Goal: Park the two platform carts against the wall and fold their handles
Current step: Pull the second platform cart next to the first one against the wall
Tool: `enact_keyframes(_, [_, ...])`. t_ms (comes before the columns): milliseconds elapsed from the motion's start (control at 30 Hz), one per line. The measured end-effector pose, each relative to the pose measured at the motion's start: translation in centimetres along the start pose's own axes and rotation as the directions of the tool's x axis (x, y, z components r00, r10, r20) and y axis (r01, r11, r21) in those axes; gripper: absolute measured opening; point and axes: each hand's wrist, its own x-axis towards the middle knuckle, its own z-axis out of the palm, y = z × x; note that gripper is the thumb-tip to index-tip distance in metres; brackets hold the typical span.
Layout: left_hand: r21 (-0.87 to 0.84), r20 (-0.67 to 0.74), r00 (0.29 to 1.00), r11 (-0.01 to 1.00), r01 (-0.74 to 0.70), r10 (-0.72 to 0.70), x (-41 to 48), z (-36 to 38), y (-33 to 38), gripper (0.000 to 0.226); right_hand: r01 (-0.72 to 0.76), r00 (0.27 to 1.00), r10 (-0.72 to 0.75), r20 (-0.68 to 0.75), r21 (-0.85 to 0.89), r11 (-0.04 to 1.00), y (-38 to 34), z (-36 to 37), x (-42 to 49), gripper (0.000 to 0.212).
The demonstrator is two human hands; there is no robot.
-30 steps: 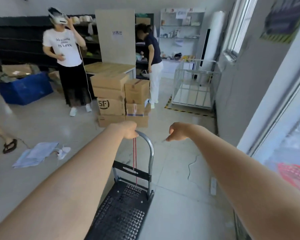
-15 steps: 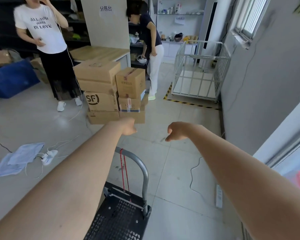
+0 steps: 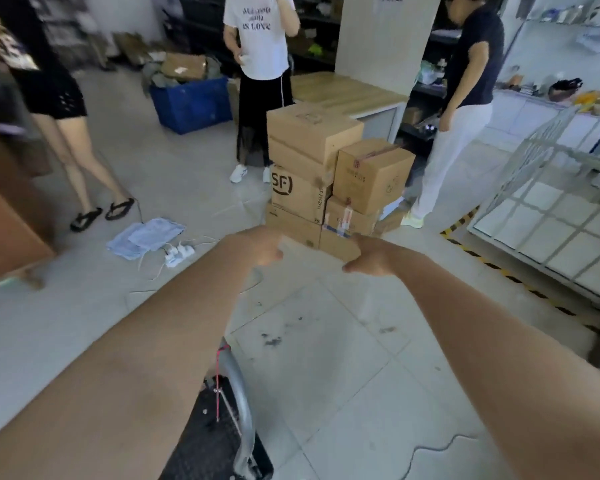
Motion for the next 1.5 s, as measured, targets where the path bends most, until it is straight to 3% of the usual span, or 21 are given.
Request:
enact_keyframes(167, [0.014,0.035,0.962,0.963,0.269,-0.270,2.7,-0.7,-4.7,0.043,0.217,0.972,-0.213,0.104,-0.036,0.975,-3.9,-1.7,8.7,0.087])
enact_keyframes(333, [0.015,0.122,0.818,0.825,0.564,-0.562,4.6,1.4,-10.3,0.050,0.439,0.893,-0.406,0.194,-0.180,0.880,-9.8,-2.0,16.7,0.079])
enact_keyframes(500, [-0.084,0.159,0.723,0.720,0.689,-0.673,5.9,0.3,-12.4,0.045,0.638,0.765,-0.562,0.314,-0.251,0.728,-15.9,-2.5,21.7,0.067])
enact_keyframes(667, [-0.227,0.113,0.602,0.569,0.791,-0.791,4.0,-1.2,-13.8,0.043,0.773,0.632,-0.608,0.481,-0.334,0.540,-22.5,-0.9,23.7,0.064])
enact_keyframes(800, [-0.321,0.180,0.384,0.315,0.893,-0.906,-0.4,1.1,-14.8,0.043,0.895,0.446,-0.629,0.637,-0.300,0.331,-27.0,2.8,22.8,0.057])
enact_keyframes(933, [-0.399,0.253,0.079,-0.030,0.917,-0.964,-5.3,5.4,-13.1,0.036,0.970,0.232,-0.581,0.780,-0.233,0.073,-29.8,6.9,21.6,0.058])
enact_keyframes(1033, [-0.418,0.326,-0.147,-0.282,0.863,-0.934,-7.3,8.0,-8.8,0.035,0.981,0.105,-0.503,0.858,-0.172,-0.088,-30.3,8.8,20.7,0.065])
enact_keyframes(1133, [-0.417,0.425,-0.272,-0.454,0.788,-0.863,-7.3,10.3,-4.2,0.036,0.962,0.025,-0.425,0.905,-0.137,-0.236,-29.8,10.6,20.2,0.062])
enact_keyframes(1267, [-0.407,0.557,-0.347,-0.612,0.678,-0.755,-5.6,13.4,1.6,0.040,0.925,-0.044,-0.310,0.950,-0.079,-0.373,-27.0,13.6,19.7,0.068])
enact_keyframes(1367, [-0.423,0.631,-0.323,-0.662,0.618,-0.705,-3.8,15.8,4.3,0.050,0.892,-0.073,-0.252,0.965,-0.050,-0.450,-24.9,15.8,19.8,0.075])
enact_keyframes(1500, [-0.478,0.647,-0.280,-0.664,0.575,-0.709,-1.6,18.1,4.4,0.055,0.879,-0.051,-0.175,0.983,-0.038,-0.475,-23.1,18.9,20.5,0.082])
